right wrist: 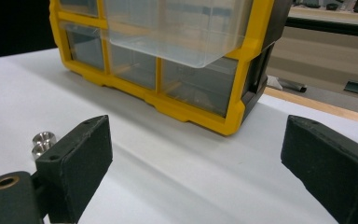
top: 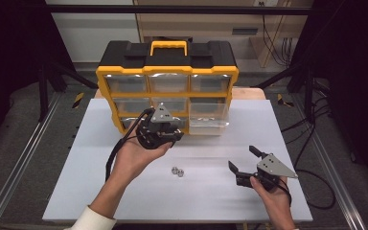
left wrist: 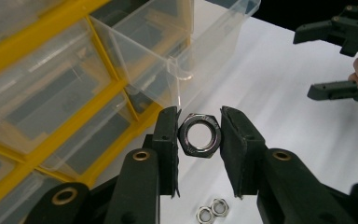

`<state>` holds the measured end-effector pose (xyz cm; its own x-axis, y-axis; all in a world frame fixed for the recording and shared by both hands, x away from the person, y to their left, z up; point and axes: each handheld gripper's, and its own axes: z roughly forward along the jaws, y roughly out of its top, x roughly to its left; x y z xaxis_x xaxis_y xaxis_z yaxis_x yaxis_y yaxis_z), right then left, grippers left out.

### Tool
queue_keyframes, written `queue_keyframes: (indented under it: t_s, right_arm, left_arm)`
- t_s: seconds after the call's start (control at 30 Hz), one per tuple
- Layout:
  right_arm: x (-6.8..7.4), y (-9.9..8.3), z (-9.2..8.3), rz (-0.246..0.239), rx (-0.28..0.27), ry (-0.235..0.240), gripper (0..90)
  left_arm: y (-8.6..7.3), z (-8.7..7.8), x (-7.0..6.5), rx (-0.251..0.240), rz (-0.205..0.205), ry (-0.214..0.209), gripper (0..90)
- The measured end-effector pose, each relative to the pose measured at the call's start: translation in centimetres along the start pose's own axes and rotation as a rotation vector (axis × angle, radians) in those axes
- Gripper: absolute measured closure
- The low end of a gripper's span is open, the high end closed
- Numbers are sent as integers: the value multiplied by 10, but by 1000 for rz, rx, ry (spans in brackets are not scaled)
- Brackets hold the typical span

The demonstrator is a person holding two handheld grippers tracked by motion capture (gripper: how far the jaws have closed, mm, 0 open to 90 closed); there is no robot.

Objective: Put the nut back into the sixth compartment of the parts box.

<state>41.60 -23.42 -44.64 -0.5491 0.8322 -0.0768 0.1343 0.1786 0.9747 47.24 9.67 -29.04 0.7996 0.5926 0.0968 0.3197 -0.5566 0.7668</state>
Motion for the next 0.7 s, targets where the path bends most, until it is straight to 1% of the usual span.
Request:
queue_keyframes:
  t_s: [0.07,0.13,0.17,0.23,0.27,0.3,0.43,0.53,0.6,0.7]
  right_arm:
    - [1,0,-1,-6,-2,4,88]
    - [1,1,-1,-3,-6,4,90]
    - [1,1,-1,-4,-5,4,91]
    - [1,1,-1,-8,-2,4,91]
    - [1,1,-1,-8,-2,5,91]
    - [1,1,-1,-7,0,5,92]
    - [-1,0,-1,2,0,3,92]
    - [-3,-1,0,6,3,6,92]
    - [-4,-2,1,9,10,5,91]
    - [-5,-2,1,8,12,5,91]
  left_arm:
    - [6,-4,2,0,5,12,676]
    - [12,-8,3,-9,1,17,676]
    - [14,-9,3,-7,5,19,675]
    - [20,-10,5,1,11,16,676]
    - [20,-10,5,1,11,16,676]
    - [25,-9,6,6,19,18,676]
    - [37,-2,5,-16,7,5,676]
    - [45,4,4,-11,22,5,676]
    - [49,7,4,-10,21,6,676]
    - [51,13,7,-12,8,7,676]
